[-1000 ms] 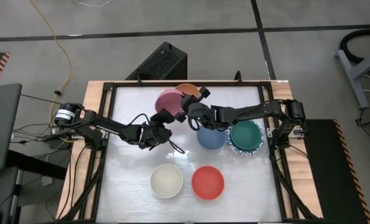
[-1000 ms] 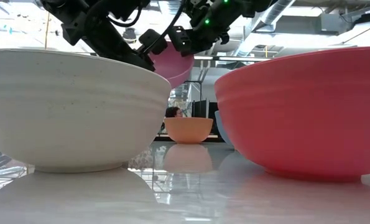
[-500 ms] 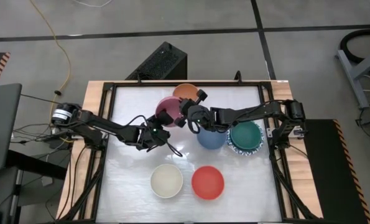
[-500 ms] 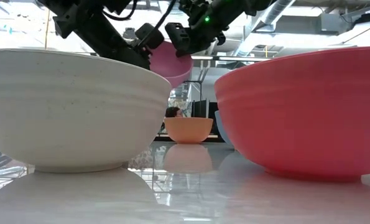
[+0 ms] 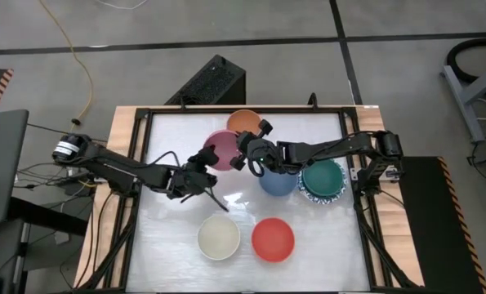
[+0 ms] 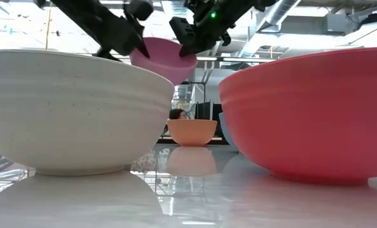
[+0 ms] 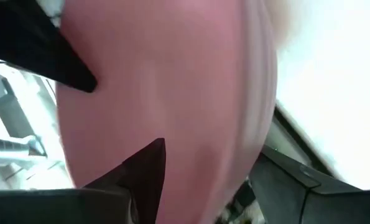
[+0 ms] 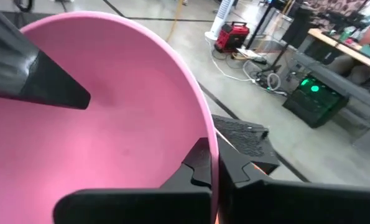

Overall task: Nest bowls inside each other
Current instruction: Stack the pink bowl on top of the green bowl

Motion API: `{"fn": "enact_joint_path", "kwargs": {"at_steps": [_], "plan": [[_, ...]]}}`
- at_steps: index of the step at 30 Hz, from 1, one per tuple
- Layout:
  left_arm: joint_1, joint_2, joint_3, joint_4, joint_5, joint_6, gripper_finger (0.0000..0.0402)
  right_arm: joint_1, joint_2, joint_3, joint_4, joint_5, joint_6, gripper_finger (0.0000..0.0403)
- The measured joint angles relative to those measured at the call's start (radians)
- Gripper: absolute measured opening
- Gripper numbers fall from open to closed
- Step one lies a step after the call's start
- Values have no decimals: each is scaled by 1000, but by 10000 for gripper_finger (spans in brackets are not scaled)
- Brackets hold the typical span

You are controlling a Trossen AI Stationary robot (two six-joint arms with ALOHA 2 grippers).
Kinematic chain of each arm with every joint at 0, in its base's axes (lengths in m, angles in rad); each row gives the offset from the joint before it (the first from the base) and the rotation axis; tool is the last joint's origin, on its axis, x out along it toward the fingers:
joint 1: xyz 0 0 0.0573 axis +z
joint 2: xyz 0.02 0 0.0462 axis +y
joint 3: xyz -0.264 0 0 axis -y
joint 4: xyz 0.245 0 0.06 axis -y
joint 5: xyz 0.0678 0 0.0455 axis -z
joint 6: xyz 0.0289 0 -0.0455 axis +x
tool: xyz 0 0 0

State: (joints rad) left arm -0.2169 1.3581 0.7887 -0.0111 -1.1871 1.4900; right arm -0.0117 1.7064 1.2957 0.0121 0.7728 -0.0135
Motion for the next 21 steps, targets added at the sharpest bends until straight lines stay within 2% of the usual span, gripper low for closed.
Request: {"fn": "enact_joint_path", "kwargs": {"at_steps": [7,11,14,18,21], "plan": [[-67,-145,-2,-171,100,-241,202,-5,-34,2,-55,-63,35,10],[-85,-207,-2,-190,151,-371,202,-43,-95,3,-119,-216,105,11],[-85,-229,0,-190,246,-449,202,-65,-120,1,-142,-331,156,11],[-65,-211,0,-189,354,-475,202,-71,-111,-1,-177,-379,198,12],[-56,-179,0,-188,381,-436,207,-71,-83,-1,-209,-382,232,12]]}}
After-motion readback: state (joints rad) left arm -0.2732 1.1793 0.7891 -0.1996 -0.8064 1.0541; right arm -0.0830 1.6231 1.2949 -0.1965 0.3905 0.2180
